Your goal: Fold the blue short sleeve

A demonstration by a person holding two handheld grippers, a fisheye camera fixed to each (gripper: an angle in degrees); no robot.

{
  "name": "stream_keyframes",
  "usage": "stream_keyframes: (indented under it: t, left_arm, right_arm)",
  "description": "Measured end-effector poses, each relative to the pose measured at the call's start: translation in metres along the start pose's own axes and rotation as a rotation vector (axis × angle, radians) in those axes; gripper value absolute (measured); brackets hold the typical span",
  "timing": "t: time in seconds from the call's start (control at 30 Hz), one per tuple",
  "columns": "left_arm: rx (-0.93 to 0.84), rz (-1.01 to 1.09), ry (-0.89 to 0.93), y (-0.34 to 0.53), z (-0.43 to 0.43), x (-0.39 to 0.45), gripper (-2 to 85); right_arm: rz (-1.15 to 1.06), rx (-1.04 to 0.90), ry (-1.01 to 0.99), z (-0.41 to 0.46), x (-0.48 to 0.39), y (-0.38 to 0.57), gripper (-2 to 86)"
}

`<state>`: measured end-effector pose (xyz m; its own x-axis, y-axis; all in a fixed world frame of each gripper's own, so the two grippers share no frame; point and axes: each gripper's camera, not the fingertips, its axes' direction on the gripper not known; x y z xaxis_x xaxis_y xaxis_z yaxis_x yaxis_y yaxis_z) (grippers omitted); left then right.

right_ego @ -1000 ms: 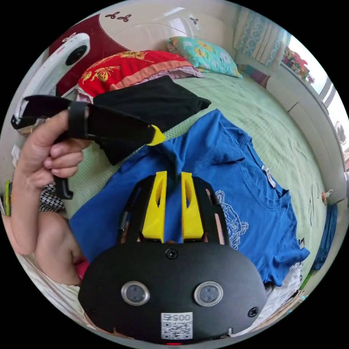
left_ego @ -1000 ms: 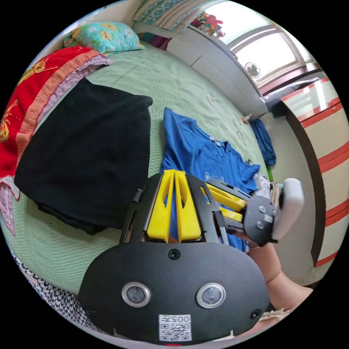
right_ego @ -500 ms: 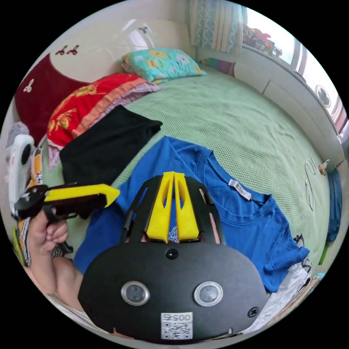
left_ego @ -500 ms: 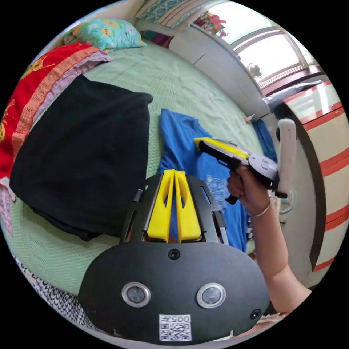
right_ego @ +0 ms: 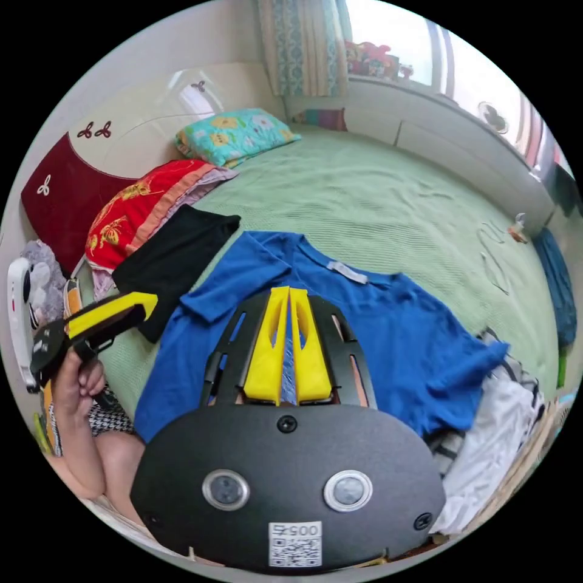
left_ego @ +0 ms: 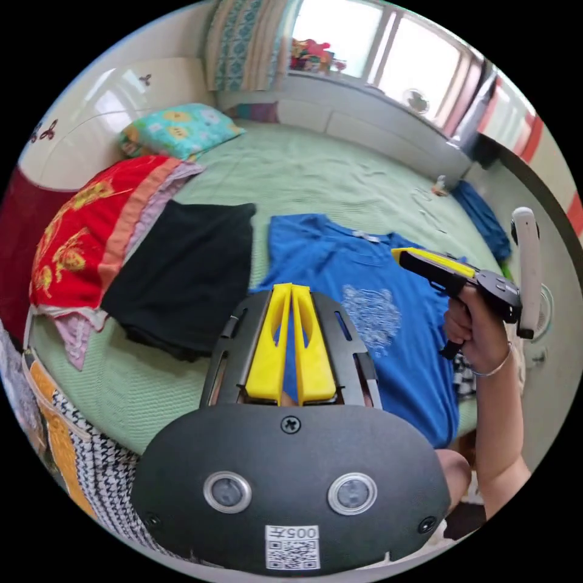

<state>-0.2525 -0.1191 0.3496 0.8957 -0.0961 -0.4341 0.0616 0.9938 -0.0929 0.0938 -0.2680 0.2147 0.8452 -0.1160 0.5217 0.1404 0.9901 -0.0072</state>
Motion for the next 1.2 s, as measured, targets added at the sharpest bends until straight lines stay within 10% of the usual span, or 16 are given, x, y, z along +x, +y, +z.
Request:
stream_keyframes:
  t: [0.4,1.2]
  left_arm:
    - [0.035,0.328,0.241,-0.017,0.077,0.253,7.9]
    - [-0.012,0.284,0.314,-0.024,0.154,0.331,3.8]
  right_arm:
    - [0.27,-0.08,0.046,-0.092,0.215,0.077,5.9]
    - [0.452,-0.219,-0.246,-0.037,0.345,0.022,10.5]
